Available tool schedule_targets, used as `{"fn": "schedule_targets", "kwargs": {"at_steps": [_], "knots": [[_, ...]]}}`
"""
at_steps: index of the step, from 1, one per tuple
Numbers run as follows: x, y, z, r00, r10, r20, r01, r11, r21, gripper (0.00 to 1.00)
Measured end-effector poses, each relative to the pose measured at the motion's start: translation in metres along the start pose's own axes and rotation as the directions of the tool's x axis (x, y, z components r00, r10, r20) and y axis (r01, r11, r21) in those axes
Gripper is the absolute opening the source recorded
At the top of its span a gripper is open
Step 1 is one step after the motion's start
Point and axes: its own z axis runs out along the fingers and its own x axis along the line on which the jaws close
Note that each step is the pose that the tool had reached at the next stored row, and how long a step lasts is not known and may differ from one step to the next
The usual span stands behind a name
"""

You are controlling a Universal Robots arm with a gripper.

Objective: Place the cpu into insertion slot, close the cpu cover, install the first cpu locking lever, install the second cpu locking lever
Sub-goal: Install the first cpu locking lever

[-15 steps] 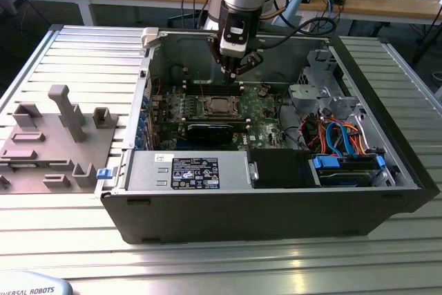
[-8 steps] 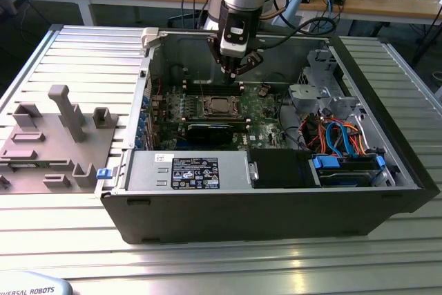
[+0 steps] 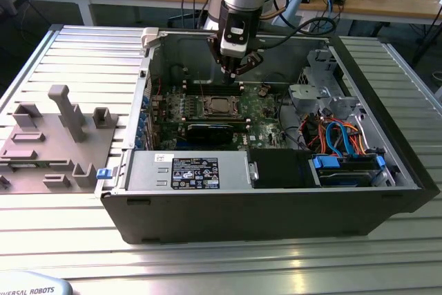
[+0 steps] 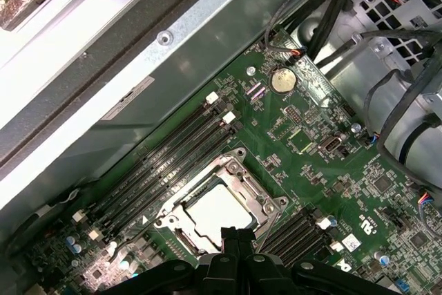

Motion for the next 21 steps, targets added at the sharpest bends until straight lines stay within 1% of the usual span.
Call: {"fn": "schedule_targets", "kwargs": {"at_steps": [21], "knots": [[0.0, 0.0, 0.0003, 0.9999, -0.013, 0.0005, 0.013, 0.9999, 0.0003, 0.11]]}}
